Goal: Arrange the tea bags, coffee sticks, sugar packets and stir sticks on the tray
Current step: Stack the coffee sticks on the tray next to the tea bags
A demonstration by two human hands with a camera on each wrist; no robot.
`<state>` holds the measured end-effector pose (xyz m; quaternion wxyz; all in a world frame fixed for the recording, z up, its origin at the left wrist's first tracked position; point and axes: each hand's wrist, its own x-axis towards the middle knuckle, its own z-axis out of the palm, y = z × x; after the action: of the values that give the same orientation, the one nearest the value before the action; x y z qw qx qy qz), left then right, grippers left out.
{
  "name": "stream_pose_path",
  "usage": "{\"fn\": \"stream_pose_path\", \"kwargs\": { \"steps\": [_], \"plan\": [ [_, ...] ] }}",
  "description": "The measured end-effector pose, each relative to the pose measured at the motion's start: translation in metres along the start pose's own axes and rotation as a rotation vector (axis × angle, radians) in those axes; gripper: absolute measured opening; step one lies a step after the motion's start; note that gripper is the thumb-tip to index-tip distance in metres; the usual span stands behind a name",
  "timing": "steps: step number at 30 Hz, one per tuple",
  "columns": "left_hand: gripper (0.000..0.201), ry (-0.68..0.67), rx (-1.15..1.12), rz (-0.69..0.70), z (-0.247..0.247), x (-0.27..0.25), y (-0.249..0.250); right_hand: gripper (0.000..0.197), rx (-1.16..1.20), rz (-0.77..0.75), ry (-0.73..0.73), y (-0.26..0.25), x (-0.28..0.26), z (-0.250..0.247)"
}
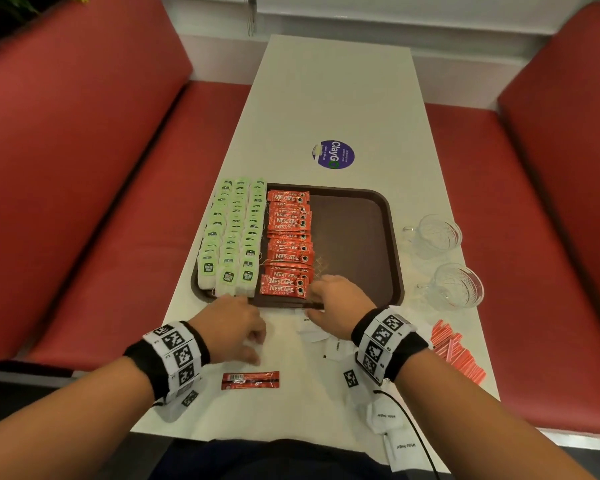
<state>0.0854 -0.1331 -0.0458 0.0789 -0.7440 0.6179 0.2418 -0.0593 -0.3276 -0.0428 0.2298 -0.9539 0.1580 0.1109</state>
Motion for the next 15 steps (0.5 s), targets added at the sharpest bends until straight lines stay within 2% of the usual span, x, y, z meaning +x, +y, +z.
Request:
{"fn": "stream_pose_path", "kwargs": {
  "steps": [4, 9, 11, 15],
  "plan": [
    [0.048, -0.141, 0.071, 0.039, 0.023, -0.02, 0.005, 0.032, 0.012, -0.121, -0.1, -0.021, -0.004, 0.009],
    [0.031, -0.113, 0.104, 0.04, 0.027, -0.022, 0.011, 0.04, -0.051, -0.155, -0.293, -0.04, -0.005, 0.029],
    [0.026, -0.035, 0.103, 0.023, 0.024, -0.02, 0.012, 0.038, -0.044, -0.142, -0.34, -0.045, -0.005, 0.033],
    [0.013, 0.264, 0.022, -0.011, 0.004, -0.014, 0.01, 0.047, 0.039, -0.094, -0.404, -0.049, -0.003, 0.024]
  ]
}}
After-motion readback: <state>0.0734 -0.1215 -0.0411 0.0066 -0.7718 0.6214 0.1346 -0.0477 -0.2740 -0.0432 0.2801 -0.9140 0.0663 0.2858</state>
